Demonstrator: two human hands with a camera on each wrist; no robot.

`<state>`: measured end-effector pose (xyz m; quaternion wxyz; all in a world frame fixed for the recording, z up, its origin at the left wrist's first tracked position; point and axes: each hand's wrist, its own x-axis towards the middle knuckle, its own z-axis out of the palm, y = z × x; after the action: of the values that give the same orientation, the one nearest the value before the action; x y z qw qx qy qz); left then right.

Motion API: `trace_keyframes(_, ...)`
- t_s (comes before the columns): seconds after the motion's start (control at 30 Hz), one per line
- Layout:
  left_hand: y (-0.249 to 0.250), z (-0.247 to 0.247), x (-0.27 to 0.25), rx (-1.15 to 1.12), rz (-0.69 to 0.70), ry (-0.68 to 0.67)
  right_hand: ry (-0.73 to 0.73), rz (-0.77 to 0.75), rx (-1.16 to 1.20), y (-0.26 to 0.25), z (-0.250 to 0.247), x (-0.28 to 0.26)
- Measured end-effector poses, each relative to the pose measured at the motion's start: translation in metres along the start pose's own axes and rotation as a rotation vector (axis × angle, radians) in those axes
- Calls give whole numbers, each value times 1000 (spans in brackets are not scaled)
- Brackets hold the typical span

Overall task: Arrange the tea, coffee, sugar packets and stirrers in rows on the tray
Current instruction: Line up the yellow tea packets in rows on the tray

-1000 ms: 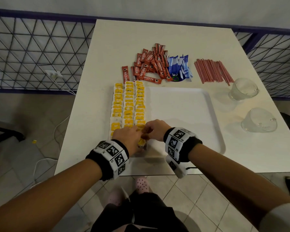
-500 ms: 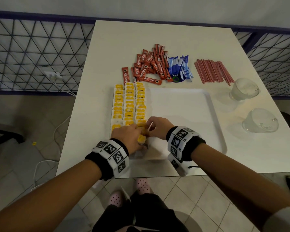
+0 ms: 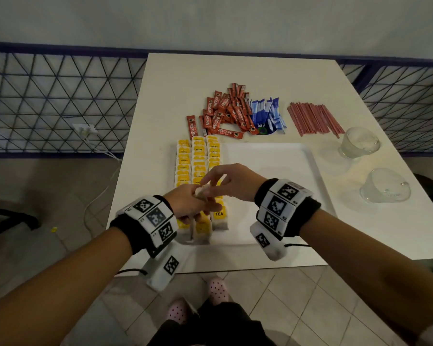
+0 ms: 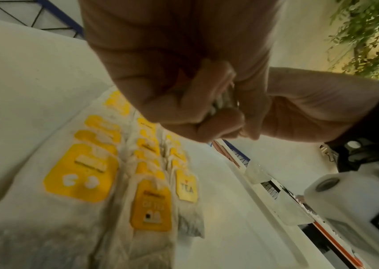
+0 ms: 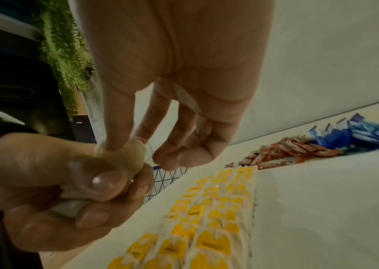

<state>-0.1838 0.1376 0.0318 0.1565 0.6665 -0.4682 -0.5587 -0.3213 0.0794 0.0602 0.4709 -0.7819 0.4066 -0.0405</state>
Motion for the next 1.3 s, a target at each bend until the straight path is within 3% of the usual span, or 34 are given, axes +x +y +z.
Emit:
trace_keyframes(0.23, -7, -18, -10, -86, 46, 55, 142, 14, -95, -16, -9, 10)
trace_keyframes(0.33, -18, -28, -15, -104, 62, 176, 184, 58, -60, -16, -13, 11)
trace_keyframes(0.5, -20, -34, -24, -92, 221, 377, 236, 193, -8, -13, -9, 13)
trace_keyframes(0.63, -7, -17, -30, -117, 345, 334, 237, 257, 157, -15, 0, 13)
trace_keyframes(0.73, -3, -7, -25, -131, 316, 306, 238, 254, 244, -19, 6, 9)
trace_keyframes(1.0, -12, 0, -11, -153, 187, 252, 218, 296, 167, 0, 4, -14)
trace_keyframes(1.17, -12, 12, -12, -135, 184, 152, 147, 248, -29, 13, 8, -26)
trace_keyframes(1.3, -9, 15, -13, -207, 189, 128, 115, 267, -3, 16, 6, -33)
